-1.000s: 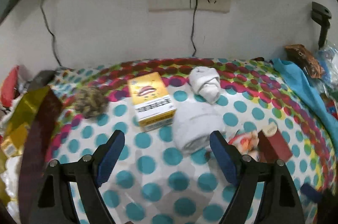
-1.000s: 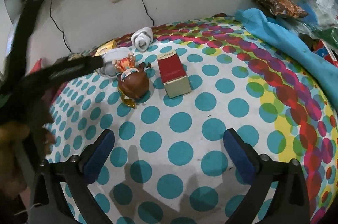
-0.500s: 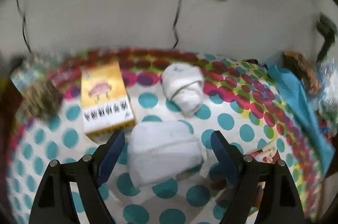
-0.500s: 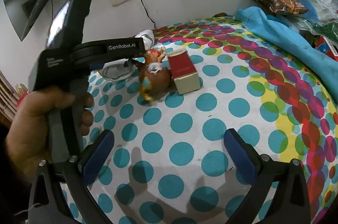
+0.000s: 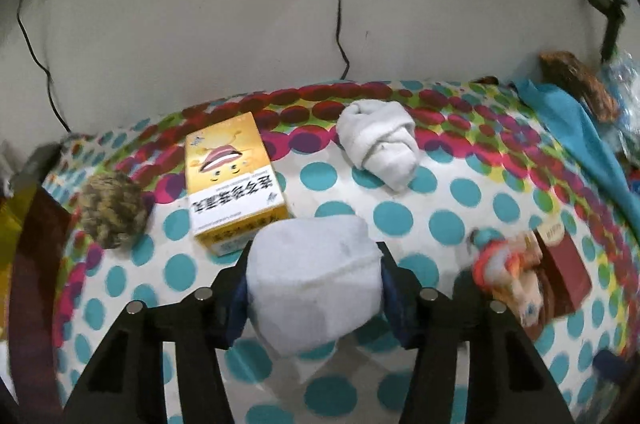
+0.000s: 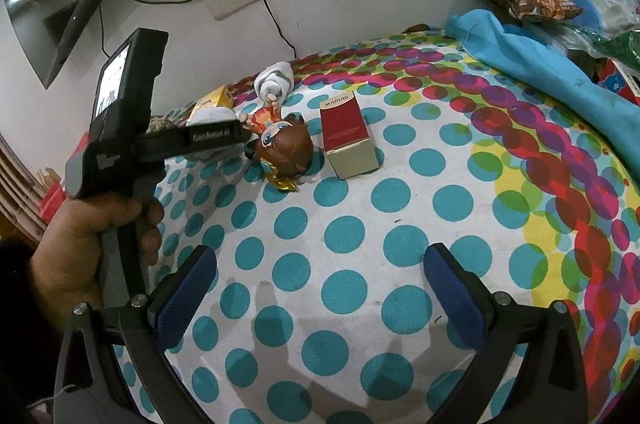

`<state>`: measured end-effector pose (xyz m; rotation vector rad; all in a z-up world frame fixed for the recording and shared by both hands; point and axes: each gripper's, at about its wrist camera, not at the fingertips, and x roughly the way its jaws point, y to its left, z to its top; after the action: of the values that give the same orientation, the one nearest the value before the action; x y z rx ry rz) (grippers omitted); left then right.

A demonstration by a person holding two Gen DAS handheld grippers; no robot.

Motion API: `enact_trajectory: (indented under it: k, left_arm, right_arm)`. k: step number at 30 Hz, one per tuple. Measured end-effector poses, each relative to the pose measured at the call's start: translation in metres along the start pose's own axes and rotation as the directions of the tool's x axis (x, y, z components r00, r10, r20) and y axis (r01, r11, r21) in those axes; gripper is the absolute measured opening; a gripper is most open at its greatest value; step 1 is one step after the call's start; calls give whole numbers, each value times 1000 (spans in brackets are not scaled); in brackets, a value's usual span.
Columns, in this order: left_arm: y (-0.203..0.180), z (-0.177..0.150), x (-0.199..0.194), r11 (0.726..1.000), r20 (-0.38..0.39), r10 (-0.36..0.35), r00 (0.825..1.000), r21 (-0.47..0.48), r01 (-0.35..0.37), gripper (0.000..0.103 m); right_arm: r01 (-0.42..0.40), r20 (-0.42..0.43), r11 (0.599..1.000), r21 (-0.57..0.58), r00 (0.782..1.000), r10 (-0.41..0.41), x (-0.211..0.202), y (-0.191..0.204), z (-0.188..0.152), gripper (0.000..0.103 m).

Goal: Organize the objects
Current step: 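Lift the white cloth with the left gripper while the right grasps the figurine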

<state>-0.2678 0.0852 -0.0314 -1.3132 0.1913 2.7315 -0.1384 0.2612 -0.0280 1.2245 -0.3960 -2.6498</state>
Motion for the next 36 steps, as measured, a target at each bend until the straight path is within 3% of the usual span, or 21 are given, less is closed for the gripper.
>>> enact_trajectory:
  k: [3, 14, 21, 26, 33, 36]
  left_arm:
    - [9, -13, -28, 999, 48, 31, 998, 15, -32, 56]
    - [28, -83, -105, 999, 83, 35, 996, 17, -36, 56]
    - [43, -115, -151, 999, 136, 38, 990, 0, -39, 56]
    - [61, -127, -169, 998, 144, 41, 989, -61, -32, 56]
    - [75, -145, -174, 995, 129, 30, 991, -98, -18, 56]
    - [76, -150, -173, 994, 124, 21, 992, -105, -8, 56]
  right_arm:
    - [-13, 5, 1000, 11, 1000, 13, -2, 2, -1, 103]
    - [24, -10, 1000, -19, 1000, -24, 6, 4, 2, 103]
    - [91, -29, 993, -73, 995, -93, 9, 12, 0, 103]
    - [71, -36, 994, -83, 997, -74, 13, 26, 1, 103]
    - [109, 24, 970, -218, 994, -106, 17, 60, 15, 103]
    - [100, 35, 972, -213, 995, -95, 24, 58, 27, 103]
